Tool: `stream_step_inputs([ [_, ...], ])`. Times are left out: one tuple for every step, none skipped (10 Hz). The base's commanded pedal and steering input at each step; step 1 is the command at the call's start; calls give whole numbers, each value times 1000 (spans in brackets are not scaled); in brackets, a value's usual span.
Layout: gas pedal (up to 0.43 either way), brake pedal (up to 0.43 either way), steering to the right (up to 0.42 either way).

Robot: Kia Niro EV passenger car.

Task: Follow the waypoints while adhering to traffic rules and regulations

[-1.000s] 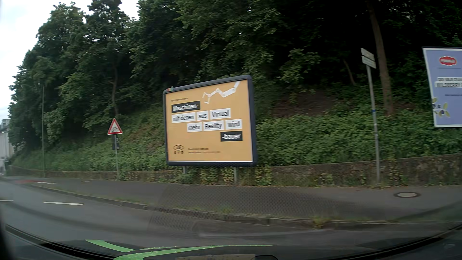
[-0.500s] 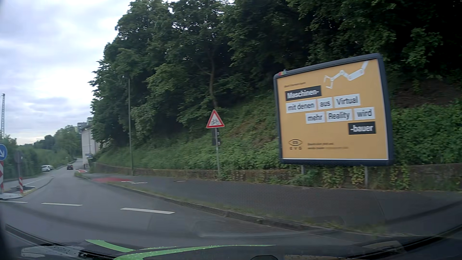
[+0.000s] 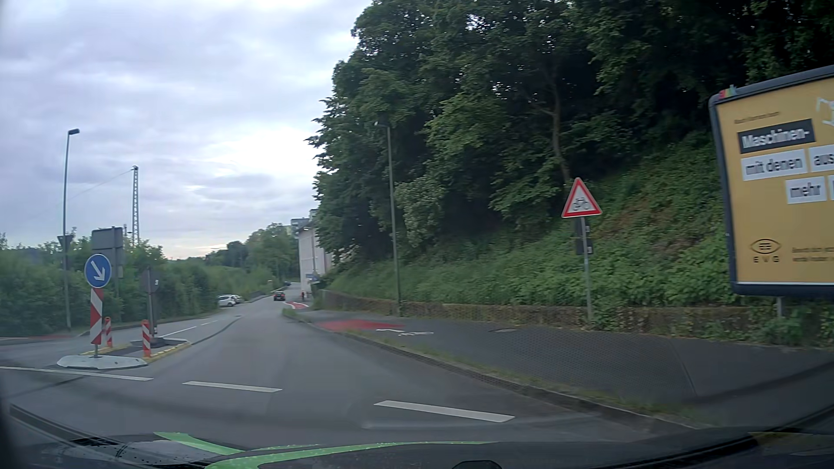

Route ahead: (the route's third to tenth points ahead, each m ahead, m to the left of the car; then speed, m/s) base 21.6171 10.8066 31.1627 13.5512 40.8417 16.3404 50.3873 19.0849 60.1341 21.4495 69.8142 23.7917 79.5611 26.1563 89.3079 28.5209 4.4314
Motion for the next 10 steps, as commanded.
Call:
stream_step_inputs([
  [169,0,-467],
  [169,0,-419],
  [197,0,-356],
  [240,0,-300],
  [260,0,-252],
  [280,0,-212],
  [319,0,-170],
  [331,0,-127],
  [331,0,-97],
  [331,0,-64],
])
